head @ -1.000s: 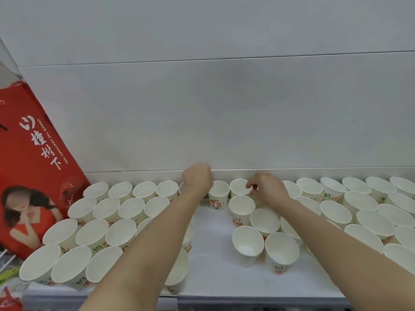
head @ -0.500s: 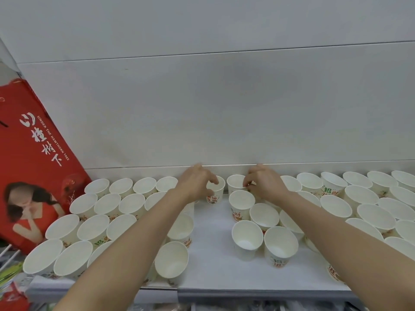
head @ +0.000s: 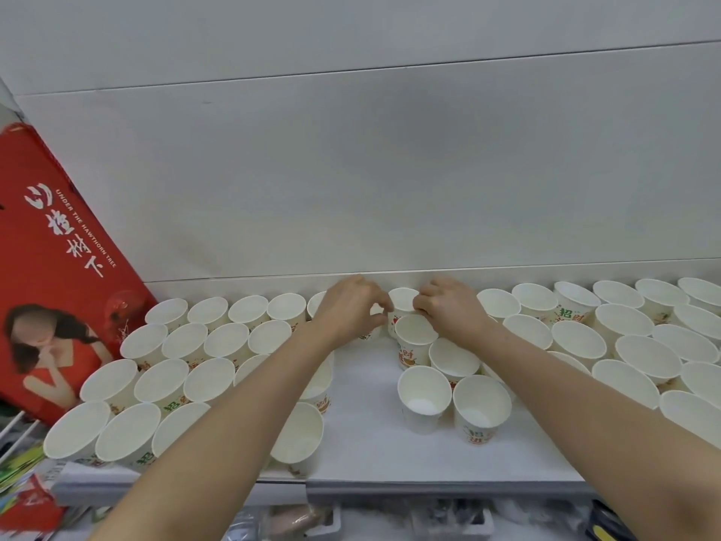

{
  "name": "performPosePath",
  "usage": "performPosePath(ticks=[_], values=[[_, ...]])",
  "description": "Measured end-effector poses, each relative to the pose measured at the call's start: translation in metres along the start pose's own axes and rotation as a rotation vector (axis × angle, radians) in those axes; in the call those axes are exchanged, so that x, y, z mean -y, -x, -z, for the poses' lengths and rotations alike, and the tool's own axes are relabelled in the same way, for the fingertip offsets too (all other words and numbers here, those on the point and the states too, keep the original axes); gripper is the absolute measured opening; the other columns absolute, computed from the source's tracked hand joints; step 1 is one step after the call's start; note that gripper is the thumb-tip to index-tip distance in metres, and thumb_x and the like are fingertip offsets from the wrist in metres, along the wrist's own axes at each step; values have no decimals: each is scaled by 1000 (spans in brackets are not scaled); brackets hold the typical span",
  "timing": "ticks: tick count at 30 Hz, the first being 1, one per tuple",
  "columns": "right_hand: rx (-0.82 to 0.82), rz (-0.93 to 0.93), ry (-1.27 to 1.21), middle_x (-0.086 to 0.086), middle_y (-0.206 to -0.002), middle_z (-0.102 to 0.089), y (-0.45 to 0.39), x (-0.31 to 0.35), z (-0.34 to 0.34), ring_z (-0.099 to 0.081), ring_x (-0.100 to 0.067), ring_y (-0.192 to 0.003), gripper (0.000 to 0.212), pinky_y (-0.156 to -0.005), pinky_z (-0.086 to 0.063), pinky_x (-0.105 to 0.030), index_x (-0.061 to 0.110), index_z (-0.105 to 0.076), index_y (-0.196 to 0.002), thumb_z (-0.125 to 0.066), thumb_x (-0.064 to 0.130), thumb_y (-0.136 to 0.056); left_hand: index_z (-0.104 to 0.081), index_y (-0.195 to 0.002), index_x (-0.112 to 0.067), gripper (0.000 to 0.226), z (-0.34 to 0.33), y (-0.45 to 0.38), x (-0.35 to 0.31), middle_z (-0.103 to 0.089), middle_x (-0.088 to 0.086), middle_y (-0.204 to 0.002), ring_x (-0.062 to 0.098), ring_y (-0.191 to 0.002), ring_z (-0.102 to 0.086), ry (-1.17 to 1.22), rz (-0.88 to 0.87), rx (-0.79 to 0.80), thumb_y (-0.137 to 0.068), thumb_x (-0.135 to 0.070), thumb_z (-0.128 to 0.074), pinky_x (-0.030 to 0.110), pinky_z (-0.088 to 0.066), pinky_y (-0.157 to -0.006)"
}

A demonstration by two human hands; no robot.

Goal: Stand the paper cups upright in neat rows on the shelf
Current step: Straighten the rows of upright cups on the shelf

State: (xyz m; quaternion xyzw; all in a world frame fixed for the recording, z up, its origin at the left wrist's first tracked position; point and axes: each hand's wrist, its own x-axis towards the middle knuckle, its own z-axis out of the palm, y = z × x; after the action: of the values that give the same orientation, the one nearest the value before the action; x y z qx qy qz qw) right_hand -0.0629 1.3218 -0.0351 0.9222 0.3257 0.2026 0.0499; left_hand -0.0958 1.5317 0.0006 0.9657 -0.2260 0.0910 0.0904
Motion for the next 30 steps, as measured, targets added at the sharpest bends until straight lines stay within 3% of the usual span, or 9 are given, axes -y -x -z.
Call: performPosePath(ticks=[3,7,10,13,16,19,25,30], values=[[-14,-36,-136,5,-59,-59,1,-1,3,-56,-23,-61,23,-52,-32,-22,22,-72,-67,-83,7,-53,-70,-107,-36,28,-1,-2,-14,-66,-14,-100,10,-91,-47,9,-77,88,-81,-27,-72,28,-41,-77],[-48,-207,-333,-1,-83,-71,12,-8,12,-60,-28,-83,17,-64,-45,-32,17,-75,-90,-66,9,-79,-70,-107,-39,36,-4,-4,-27,-67,-10,-103,14,-98,-50,-19,-130,174,-78,-17,-68,30,-42,-73],[-46,-312,-388,1,-89,-71,29,-14,25,-57,-23,-90,19,-70,-45,-34,19,-75,-94,-60,11,-86,-70,-103,-39,39,-5,-4,-31,-65,-6,-102,16,-101,-51,-20,-124,213,-76,-12,-64,31,-43,-74],[-36,-392,-529,2,-85,-70,47,-20,40,-60,-16,-84,17,-73,-47,-33,23,-76,-90,-65,13,-83,-72,-101,-36,25,-7,-3,-34,-63,-3,-102,15,-103,-51,-60,-128,210,-82,-20,-68,27,-38,-73],[84,-352,-696,11,-79,-70,66,-18,63,-58,-1,-71,12,-66,-42,-16,26,-76,-81,-73,15,-78,-73,-97,-33,14,-8,-2,-35,-65,-6,-97,14,-99,-54,-38,-114,167,-85,-30,-69,28,-42,-73],[166,-301,-778,12,-76,-70,85,-11,83,-59,2,-74,5,-64,-39,-6,20,-77,-77,-79,16,-74,-73,-96,-35,13,-4,1,-33,-65,-8,-92,12,-97,-54,11,-77,98,-84,-33,-69,32,-47,-76],[335,-237,-590,15,-82,-69,88,6,80,-57,-3,-77,10,-67,-46,-20,24,-76,-83,-77,27,-73,-72,-89,-36,8,18,16,-23,-68,-17,-91,5,-90,-53,118,13,-4,-83,-31,-70,29,-46,-73],[351,-187,-376,9,-78,-66,84,19,71,-57,-10,-78,8,-56,-36,-18,25,-73,-79,-70,27,-72,-73,-83,-37,7,31,37,-2,-70,-17,-87,4,-84,-60,97,84,38,-79,-31,-73,30,-52,-73]])
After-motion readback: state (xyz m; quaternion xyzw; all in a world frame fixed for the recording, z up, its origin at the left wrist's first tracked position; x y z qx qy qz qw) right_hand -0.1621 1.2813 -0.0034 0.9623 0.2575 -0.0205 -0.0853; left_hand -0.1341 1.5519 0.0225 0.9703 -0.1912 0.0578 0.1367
